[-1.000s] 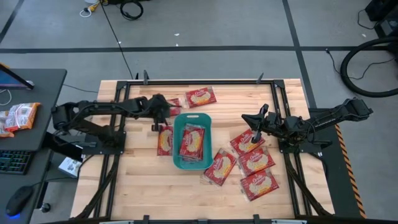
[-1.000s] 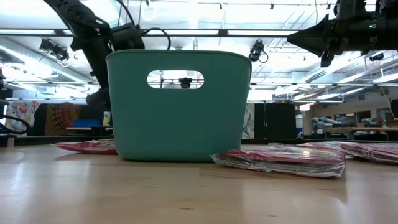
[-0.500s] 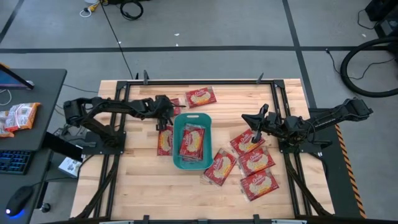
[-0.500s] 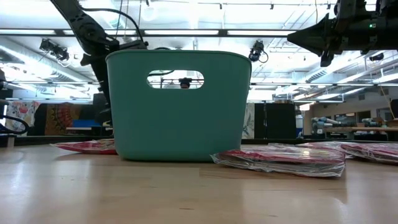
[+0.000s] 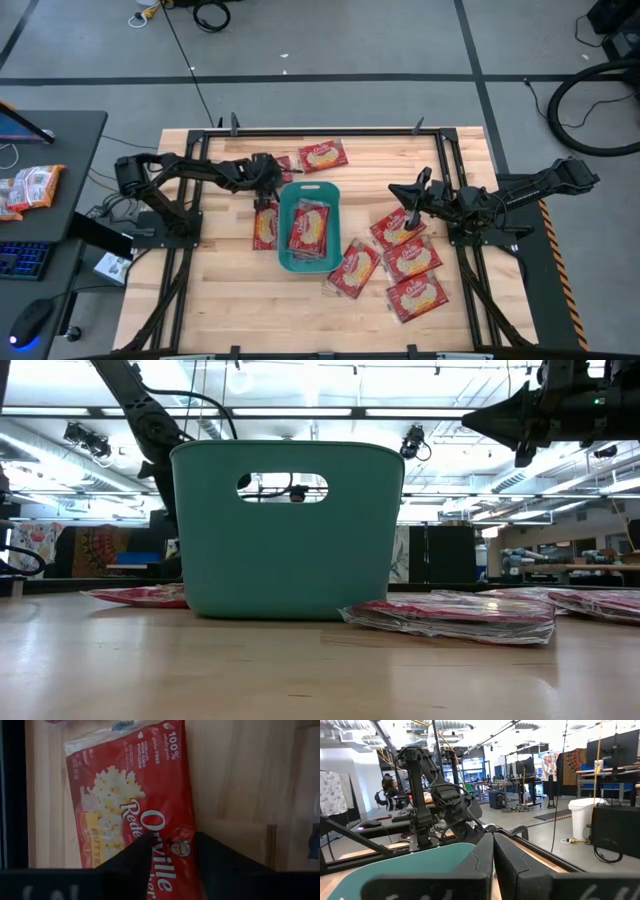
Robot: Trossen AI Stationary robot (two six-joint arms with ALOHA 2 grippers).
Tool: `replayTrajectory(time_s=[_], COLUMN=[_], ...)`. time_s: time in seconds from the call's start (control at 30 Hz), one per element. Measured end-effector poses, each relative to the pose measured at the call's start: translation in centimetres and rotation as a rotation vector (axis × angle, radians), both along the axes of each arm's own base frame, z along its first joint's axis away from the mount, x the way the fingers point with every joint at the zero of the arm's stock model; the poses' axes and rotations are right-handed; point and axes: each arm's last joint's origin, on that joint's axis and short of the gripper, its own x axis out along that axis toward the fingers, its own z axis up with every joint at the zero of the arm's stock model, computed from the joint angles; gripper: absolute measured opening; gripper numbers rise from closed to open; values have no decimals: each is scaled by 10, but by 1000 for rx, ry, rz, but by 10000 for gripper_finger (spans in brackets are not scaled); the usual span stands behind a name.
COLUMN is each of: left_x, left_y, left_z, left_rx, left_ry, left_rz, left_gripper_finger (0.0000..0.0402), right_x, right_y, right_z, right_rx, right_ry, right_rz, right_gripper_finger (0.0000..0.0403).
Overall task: Sort popcorn bags into baskets
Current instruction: Put the red popcorn bag into the green bin
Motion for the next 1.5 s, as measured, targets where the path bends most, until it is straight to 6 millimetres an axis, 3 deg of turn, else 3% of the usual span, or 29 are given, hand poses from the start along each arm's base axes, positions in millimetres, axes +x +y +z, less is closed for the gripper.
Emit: replayTrajectory(time_s=[0.23,0.53,0.7,1.0,1.13,1.27,1.5], left_x=[-1,-26,-41,-41,-28,-14,-4], left_y=[-7,-15,-25,-42,-56,-80,-122], left_z=[4,42,71,128,145,156,152], left_rx=[11,5,8,158,278,435,524], left_ry=[13,-9,-112,-233,-262,-274,-203], left_rz=[-2,52,115,77,-89,-387,-877], left_gripper_finger=[19,18,18,18,18,18,18], right_x=[0,0,0,0,0,0,0], right_y=[0,0,0,0,0,0,0], right_z=[0,-1,-1,-1,-1,-1,-1], right_rx=[0,16,16,16,16,15,14], right_ry=[0,0,0,0,-1,3,6], right_rz=[3,7,7,7,7,7,6], right_gripper_finger=[19,19,19,19,19,19,19])
